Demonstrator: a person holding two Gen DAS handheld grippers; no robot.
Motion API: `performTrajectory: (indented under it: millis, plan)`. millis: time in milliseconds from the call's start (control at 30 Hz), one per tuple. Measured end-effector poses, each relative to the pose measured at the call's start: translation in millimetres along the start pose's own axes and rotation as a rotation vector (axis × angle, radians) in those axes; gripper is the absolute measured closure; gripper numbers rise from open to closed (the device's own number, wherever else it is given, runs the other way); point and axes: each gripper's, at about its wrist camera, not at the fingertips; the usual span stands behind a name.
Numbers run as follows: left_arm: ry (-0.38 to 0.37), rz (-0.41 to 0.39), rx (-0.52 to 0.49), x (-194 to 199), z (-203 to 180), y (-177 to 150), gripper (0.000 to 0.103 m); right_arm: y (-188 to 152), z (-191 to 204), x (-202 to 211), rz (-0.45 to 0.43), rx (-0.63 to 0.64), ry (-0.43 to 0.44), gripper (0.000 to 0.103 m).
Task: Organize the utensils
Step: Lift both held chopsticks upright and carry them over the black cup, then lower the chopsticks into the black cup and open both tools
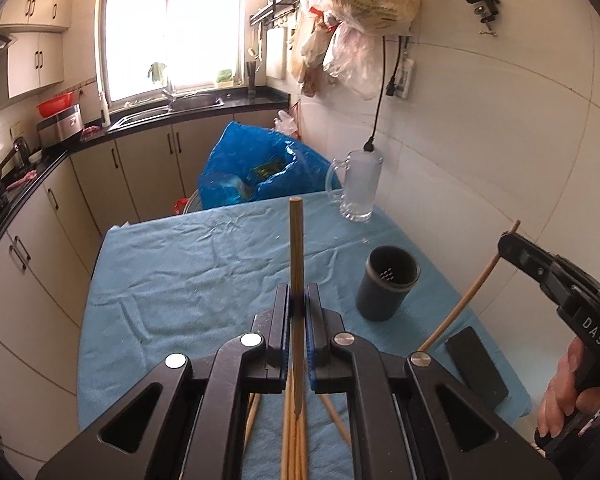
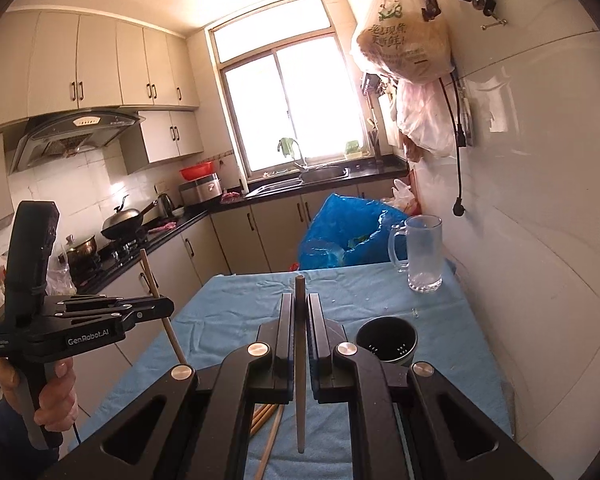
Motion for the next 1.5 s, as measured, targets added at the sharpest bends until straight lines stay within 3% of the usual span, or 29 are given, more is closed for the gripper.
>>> performTrajectory:
  millis: [600,1000,1300,1500]
  plan:
    - [-0.073,-0.019,-0.036,-18.5,-54.6,75.7,0.097,56.1,-45.6,23.3,-0.074,-0.051,-0.034,0.096]
    - [-0.124,-0.044,-0.019,-48.6,-79.3,127.4,0.097,95.8,-66.2,1.1,-0.091,-0.047,-0.1,0.096]
    - [-0.177,-0.001,0.048,-98.2,-77.9,133.6,0.097,98.9,-84.4,-30.2,-0.058,-0.072,-0.113,0.096]
    - [-0.156,0.04,0.052,-128.5,-79.2,124.8,0.097,89.7,-96.9,-55.7,0.0,-0.084,-0.115,0.096]
Point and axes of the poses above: each gripper's, at about its wrist camera, not at the fingertips, and x roughly against the way its jaws point, z to its left, y to its top, and after that the axes turned 8 degrees about z, right-handed
